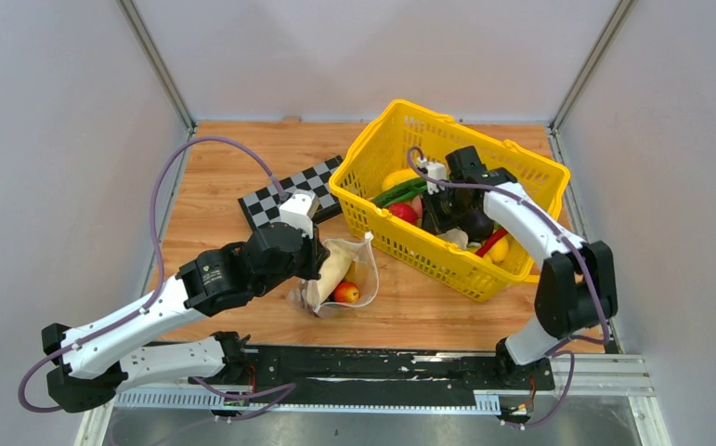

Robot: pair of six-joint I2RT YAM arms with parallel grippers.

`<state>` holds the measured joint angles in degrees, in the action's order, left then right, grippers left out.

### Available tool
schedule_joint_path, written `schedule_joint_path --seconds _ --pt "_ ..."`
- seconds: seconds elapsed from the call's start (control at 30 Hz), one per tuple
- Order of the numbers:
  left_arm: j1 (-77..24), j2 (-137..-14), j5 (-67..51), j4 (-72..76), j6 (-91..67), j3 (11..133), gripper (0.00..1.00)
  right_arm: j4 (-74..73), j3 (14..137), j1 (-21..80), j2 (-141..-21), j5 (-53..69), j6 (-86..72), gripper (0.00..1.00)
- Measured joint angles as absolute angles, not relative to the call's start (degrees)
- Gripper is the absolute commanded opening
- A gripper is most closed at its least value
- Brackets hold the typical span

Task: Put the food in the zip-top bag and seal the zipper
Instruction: Pick up the fake vegetable from the bin.

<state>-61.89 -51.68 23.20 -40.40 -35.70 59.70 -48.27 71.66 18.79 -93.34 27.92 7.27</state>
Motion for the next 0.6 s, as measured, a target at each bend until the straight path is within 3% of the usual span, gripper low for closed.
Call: schedule_joint_path --seconds 0.6 --pt "-61.89 -51.70 22.98 -39.92 -35.68 59.66 0.00 -44.40 69.06 18.24 -61.80 12.08 -3.44 0.00"
